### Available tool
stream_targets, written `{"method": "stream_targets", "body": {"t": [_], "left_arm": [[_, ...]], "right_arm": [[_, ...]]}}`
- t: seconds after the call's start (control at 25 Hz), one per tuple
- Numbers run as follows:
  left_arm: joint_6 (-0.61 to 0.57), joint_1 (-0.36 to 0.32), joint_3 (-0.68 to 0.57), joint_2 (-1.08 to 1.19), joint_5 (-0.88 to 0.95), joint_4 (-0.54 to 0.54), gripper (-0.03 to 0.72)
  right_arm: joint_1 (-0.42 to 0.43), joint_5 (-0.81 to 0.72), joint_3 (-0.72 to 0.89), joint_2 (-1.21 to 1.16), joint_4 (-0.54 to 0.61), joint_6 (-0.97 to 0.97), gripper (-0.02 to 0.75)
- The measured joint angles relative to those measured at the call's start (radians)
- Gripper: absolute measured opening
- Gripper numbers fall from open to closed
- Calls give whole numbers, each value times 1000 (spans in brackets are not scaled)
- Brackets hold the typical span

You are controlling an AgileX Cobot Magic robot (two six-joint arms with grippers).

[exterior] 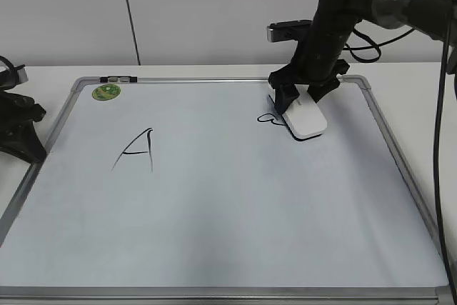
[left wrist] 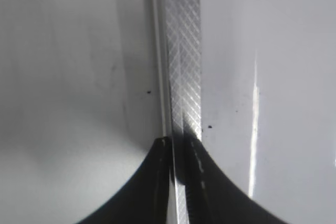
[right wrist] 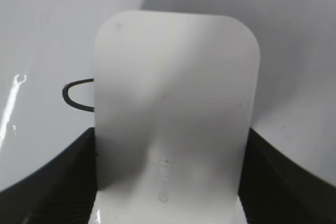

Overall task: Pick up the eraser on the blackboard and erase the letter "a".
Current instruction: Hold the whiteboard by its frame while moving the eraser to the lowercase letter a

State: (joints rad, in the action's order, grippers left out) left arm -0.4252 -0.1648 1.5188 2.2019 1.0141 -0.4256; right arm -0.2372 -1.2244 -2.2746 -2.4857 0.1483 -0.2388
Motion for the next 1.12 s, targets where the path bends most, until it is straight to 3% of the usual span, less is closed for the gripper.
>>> {"method": "stream_targets", "body": {"t": [0.8,1.12], "left_arm": [[0,0,0,0,-2,0,47],[0,0,0,0,-2,0,48]], "right_arm": [[-1,1,-24,-40,14,0,537],[-75,4,-26,-40,-23,0,537]]}}
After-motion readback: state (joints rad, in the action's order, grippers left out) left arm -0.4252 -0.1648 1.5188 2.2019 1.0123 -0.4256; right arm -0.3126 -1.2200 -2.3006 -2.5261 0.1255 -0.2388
